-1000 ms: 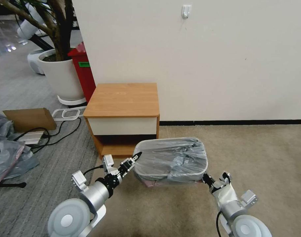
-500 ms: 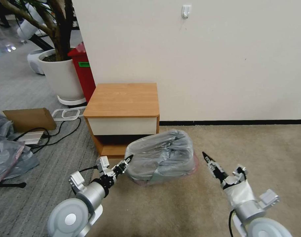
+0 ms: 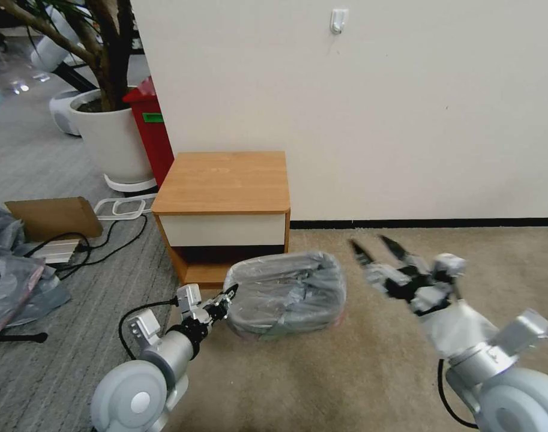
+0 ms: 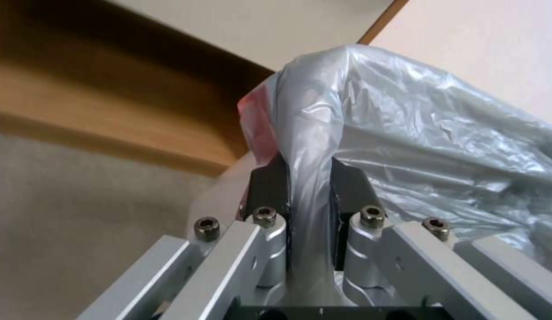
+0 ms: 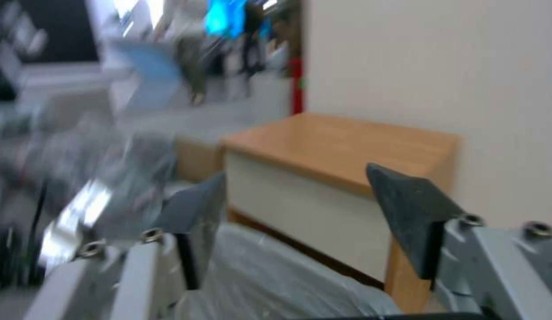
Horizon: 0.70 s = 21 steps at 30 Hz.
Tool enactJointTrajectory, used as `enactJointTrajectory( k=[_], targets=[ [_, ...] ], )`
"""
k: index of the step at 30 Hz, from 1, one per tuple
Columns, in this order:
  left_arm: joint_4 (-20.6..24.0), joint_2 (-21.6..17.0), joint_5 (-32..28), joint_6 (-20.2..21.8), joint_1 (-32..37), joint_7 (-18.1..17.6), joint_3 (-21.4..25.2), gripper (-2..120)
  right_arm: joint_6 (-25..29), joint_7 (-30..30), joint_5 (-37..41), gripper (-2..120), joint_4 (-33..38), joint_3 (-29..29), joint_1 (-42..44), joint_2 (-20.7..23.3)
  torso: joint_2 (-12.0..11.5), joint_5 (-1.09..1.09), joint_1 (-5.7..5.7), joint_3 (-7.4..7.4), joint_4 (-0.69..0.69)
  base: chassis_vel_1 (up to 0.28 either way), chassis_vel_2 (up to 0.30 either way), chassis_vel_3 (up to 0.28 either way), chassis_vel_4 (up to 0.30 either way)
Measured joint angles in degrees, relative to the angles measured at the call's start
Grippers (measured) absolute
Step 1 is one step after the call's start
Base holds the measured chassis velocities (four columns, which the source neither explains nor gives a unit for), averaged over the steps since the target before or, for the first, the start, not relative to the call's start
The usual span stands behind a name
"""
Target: Pick up the garbage bag from the table and place it over the trash can.
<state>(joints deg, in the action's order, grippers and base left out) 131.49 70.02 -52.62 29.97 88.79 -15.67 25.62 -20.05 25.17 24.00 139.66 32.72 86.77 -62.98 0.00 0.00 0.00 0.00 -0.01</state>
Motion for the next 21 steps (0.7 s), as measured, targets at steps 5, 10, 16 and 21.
enactJointTrajectory(
  k=[5,10,16,21],
  targets=[
    [2.52,-0.62,7.25,-0.47,1.07,0.61,-0.98,9,-4.27,1.10,-10.98,44,-2.27,-12.27,-12.22,8.00,0.00,0.00,0.00,0.01,0.03,0.000,0.000,0.000,0.000],
    [4.02,-0.69,11.50,-1.40,2.00,1.76,-1.34,9,-9.19,1.41,-19.30,26,-4.37,-23.53,-20.50,10.92,0.00,-0.01,0.00,0.00,0.01,0.000,0.000,0.000,0.000],
    [5.22,-0.78,13.97,-1.90,2.77,2.64,-1.36,9,-14.18,1.92,-25.46,7,-6.83,-30.09,-25.42,10.29,0.00,0.00,0.01,0.00,0.01,0.000,0.000,0.000,0.000],
    [5.97,-0.82,16.22,-2.67,3.04,3.31,-1.78,9,-19.42,1.40,-29.92,0,-8.49,-35.18,-28.39,8.50,0.00,-0.01,0.01,0.00,0.01,0.000,0.000,0.000,0.000]
  ],
)
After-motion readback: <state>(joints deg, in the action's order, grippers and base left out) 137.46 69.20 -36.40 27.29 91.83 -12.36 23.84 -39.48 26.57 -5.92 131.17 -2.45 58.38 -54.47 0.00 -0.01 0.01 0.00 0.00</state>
